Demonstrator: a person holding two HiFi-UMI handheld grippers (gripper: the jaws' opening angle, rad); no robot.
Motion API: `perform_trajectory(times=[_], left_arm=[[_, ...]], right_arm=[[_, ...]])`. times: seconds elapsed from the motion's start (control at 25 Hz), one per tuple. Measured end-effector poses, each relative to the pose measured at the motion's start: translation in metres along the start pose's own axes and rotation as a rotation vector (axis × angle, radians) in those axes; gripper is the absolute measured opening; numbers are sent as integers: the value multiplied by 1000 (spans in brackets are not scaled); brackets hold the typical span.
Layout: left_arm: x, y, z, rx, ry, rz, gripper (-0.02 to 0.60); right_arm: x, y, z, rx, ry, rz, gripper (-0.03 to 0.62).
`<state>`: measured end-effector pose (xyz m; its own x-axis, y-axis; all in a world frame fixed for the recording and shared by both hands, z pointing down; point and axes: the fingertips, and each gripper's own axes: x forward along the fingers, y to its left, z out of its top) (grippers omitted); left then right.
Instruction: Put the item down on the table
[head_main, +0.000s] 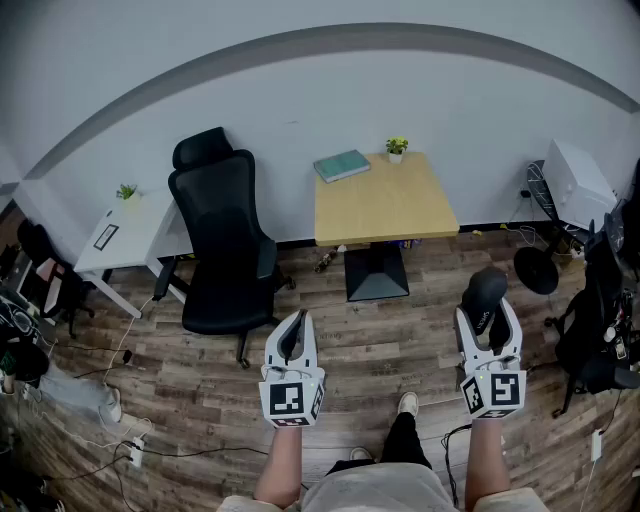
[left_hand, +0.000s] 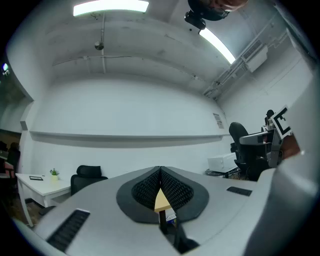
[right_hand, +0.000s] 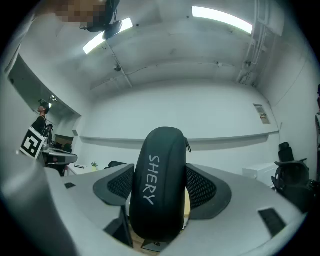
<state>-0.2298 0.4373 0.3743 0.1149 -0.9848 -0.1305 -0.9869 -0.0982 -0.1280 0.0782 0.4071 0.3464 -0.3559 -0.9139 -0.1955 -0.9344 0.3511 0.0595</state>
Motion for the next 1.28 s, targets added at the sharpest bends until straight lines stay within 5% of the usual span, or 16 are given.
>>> perform_trajectory(times=[0.56,1.28], left_arm=[[40,-31,-11,-10,14,-76,8],[197,-100,-42,-14,63,-195,8]], right_arm=[[8,-25,-24,20,34,-37,333],[94,-127,-79,88,100,-101,334]])
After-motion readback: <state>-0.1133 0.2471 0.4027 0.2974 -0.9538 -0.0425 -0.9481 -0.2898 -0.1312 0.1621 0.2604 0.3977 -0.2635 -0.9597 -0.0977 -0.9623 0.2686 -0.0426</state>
